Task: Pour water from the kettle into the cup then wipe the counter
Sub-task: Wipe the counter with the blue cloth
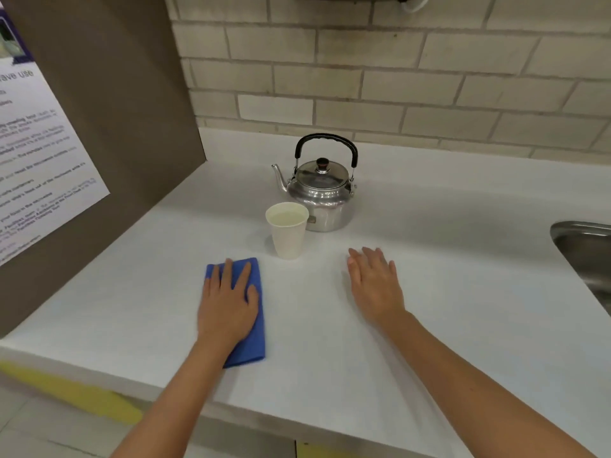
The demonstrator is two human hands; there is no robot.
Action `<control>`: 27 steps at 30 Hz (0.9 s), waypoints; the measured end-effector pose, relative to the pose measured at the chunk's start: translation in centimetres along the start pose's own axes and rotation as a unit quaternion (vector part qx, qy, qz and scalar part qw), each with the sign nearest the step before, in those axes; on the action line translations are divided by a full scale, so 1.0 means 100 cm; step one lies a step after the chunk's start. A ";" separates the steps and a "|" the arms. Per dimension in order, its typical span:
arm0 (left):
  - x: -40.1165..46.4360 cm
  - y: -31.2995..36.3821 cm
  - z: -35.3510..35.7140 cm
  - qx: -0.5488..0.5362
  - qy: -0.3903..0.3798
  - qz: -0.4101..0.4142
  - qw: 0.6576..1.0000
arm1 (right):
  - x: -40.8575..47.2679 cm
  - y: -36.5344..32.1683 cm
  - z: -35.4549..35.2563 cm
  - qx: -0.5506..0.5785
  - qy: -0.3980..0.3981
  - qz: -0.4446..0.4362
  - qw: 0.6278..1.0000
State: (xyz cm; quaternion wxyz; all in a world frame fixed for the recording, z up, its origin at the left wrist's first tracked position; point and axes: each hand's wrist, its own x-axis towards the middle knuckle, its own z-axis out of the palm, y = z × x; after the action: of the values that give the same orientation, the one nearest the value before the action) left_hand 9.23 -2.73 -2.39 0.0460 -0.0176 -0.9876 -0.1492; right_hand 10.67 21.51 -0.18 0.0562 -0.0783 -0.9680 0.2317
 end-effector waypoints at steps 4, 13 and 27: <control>0.023 0.046 0.009 0.012 -0.005 -0.063 0.998 | -0.004 -0.002 0.001 0.001 0.005 -0.001 1.000; 0.009 -0.025 0.000 0.008 -0.001 -0.012 1.000 | 0.009 -0.004 0.002 -0.001 -0.005 0.032 0.999; 0.242 -0.057 0.001 0.059 -0.066 0.010 0.996 | 0.052 -0.006 0.020 0.015 0.078 0.114 0.990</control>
State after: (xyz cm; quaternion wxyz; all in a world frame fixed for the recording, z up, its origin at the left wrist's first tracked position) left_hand -15.14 -7.68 -1.81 -0.0165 -0.0342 -0.9954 -0.0885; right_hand 5.18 21.01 -1.29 0.1058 -0.2053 -0.9418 0.2444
